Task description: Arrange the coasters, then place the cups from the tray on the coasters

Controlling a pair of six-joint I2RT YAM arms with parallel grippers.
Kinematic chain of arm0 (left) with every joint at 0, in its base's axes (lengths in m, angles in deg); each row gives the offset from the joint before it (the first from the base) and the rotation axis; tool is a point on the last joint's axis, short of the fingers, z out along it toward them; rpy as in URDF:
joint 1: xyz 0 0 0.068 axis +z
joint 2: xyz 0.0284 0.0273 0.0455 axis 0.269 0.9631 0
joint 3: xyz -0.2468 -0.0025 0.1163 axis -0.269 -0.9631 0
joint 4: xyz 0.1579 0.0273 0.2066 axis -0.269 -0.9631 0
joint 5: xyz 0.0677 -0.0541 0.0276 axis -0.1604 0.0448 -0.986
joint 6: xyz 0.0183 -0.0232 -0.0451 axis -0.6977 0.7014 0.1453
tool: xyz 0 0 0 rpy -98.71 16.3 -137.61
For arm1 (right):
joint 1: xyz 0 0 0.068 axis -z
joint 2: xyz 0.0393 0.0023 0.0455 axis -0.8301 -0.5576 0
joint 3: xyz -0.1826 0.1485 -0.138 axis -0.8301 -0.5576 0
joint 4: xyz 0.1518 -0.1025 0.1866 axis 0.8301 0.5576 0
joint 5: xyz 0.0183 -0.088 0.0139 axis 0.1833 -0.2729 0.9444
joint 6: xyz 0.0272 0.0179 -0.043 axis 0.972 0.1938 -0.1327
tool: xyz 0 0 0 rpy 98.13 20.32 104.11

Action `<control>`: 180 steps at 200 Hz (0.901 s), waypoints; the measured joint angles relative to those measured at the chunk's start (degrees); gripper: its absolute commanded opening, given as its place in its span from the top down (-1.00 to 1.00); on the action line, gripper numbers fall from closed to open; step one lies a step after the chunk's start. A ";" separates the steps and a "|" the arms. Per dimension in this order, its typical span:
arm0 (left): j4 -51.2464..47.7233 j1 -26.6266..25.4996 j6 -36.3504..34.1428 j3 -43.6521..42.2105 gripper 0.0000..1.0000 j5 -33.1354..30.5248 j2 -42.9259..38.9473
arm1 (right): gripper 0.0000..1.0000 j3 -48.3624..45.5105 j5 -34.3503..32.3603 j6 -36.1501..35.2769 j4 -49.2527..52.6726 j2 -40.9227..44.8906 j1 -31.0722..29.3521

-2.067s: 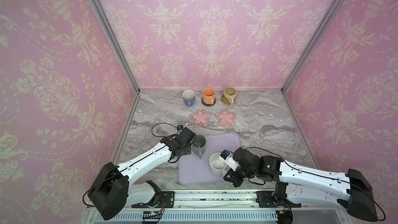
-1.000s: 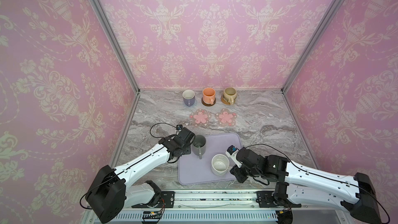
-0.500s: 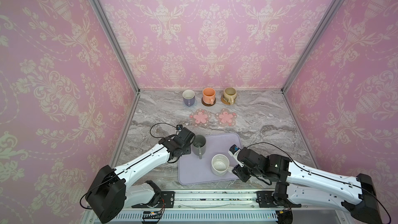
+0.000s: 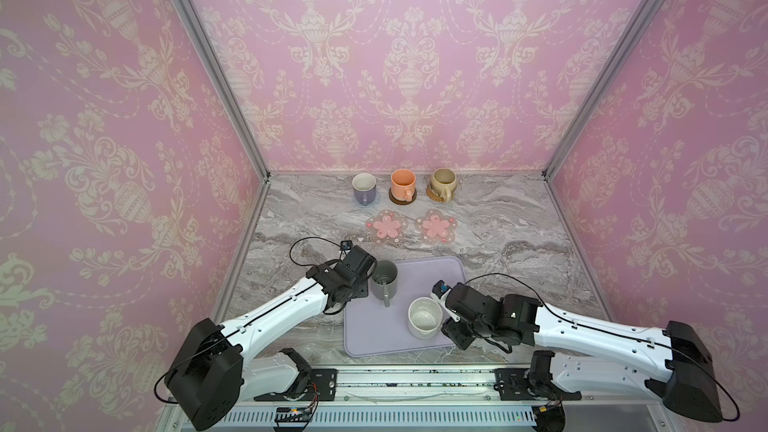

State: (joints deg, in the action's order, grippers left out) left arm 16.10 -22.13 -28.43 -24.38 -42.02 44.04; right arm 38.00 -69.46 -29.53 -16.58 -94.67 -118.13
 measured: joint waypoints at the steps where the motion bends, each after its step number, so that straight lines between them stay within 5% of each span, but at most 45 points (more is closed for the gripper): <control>1: 0.00 0.00 0.00 0.00 0.08 0.00 0.00 | 0.18 0.02 0.00 -0.04 -0.04 -0.11 0.00; 44: 0.04 0.00 0.00 0.00 0.08 0.02 0.31 | 0.23 0.50 0.44 -0.26 -0.31 -2.19 0.00; 80: 0.46 0.00 0.00 0.00 0.08 0.04 0.72 | 0.53 0.68 1.33 -0.79 -0.74 -2.38 0.04; 180: 0.46 0.00 0.00 0.00 0.08 0.28 0.76 | 0.94 1.01 -0.33 -0.63 -1.79 -2.89 0.11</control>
State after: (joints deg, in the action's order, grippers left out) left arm 16.56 -22.13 -28.43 -24.38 -41.74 44.81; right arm 39.00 -69.79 -30.16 -18.37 -97.56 -118.02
